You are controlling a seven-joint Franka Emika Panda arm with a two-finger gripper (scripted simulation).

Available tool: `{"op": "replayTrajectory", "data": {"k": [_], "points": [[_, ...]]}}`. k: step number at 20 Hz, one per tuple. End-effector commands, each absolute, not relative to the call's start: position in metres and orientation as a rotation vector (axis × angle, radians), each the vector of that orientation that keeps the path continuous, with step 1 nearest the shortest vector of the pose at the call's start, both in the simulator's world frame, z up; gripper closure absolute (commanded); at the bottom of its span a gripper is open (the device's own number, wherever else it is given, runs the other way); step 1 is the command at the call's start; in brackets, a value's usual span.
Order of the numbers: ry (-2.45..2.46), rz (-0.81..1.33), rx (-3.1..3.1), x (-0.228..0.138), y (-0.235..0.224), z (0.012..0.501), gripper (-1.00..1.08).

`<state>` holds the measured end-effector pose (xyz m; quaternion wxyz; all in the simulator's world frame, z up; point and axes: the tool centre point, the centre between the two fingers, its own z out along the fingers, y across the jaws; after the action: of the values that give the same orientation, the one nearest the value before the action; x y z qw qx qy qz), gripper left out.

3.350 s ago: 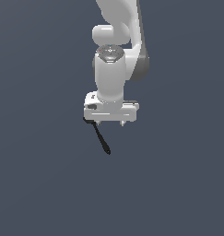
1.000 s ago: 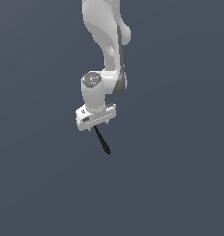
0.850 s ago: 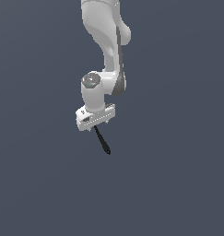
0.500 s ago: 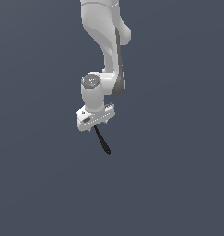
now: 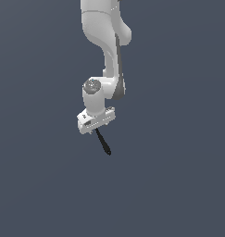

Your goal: Pick up the object and move it to a goal position.

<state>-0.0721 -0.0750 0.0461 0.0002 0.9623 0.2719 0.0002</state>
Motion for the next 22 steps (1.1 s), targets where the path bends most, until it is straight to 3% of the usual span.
{"op": "replayTrajectory", "data": {"k": [1,9,10,22], "points": [[0.856,0.0,3.023,-0.073,-0.075,0.034,-0.92],[0.857,0.0,3.022,-0.072,-0.075,0.017,-0.92],[0.857,0.0,3.022,-0.072,-0.075,0.017,1.08],[0.853,0.004,3.021,-0.071,-0.075,0.018,1.08]]}}
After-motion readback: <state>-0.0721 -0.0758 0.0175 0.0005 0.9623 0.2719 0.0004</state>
